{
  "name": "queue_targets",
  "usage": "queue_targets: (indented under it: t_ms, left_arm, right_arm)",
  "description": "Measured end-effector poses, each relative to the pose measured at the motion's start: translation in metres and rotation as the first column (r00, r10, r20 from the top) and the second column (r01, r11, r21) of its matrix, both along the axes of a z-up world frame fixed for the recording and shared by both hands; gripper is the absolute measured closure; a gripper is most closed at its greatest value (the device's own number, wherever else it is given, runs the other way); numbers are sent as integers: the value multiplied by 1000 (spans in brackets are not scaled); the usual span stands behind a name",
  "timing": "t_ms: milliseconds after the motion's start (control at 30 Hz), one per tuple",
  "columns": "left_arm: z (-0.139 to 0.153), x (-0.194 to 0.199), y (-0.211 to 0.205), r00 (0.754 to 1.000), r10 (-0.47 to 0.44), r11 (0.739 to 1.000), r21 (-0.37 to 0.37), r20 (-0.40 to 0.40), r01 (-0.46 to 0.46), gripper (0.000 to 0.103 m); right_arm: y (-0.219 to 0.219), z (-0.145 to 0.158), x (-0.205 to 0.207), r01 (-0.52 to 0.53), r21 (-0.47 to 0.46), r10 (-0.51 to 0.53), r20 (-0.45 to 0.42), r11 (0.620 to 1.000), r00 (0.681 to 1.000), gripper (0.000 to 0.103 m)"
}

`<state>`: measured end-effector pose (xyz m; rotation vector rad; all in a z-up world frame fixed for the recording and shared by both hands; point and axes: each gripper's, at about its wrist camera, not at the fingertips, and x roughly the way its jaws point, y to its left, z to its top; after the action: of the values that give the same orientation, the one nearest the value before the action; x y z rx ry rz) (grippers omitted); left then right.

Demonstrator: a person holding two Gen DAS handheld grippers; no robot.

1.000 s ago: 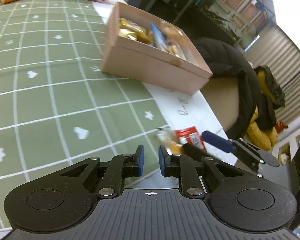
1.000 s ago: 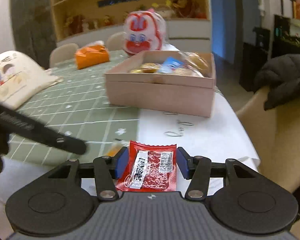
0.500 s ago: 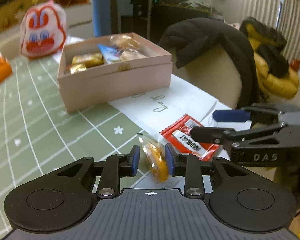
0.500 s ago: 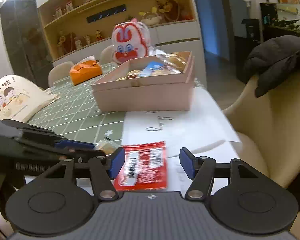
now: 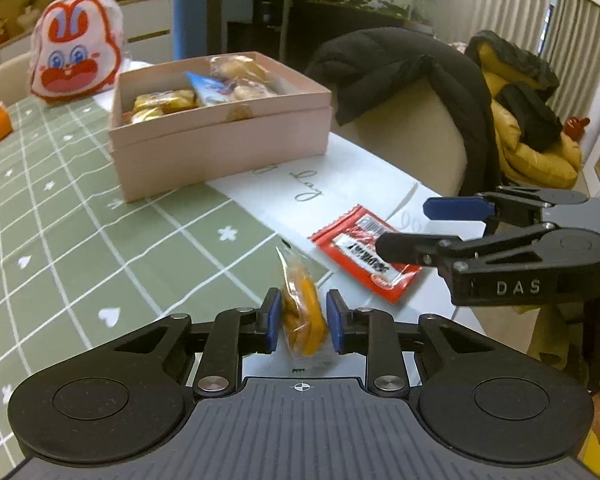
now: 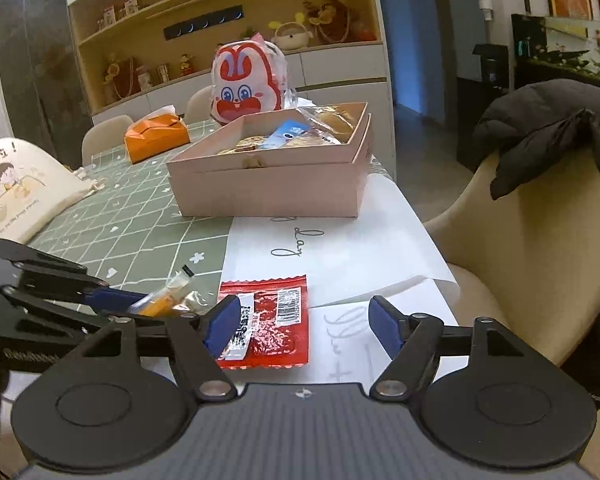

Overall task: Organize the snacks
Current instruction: 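Grasp the clear orange packet with the left tool while the right tool lifts the red packet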

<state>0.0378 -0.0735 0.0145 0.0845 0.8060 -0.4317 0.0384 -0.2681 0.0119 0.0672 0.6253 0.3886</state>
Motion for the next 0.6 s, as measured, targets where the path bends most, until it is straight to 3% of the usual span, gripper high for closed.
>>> queue_targets:
  t_ms: [300, 367, 433, 600]
  left_arm:
    - [2, -12, 25, 999, 45, 999, -29, -14, -45, 75]
    - [2, -14, 28, 999, 43, 998, -37, -15, -43, 75]
    - [2, -15, 30, 999, 40, 998, -43, -15, -41, 75]
    - [2, -16, 36, 999, 33, 997, -73, -24, -35, 75]
  right_arm:
    - [43, -5, 5, -70, -124, 70, -6, 990, 998, 21]
    - [50, -4, 5, -79, -158, 79, -7, 984, 997, 25]
    - [51, -2, 4, -99, -165, 98, -14, 981, 995, 43]
    - [60, 8, -14, -141, -264, 157, 39, 954, 987, 51]
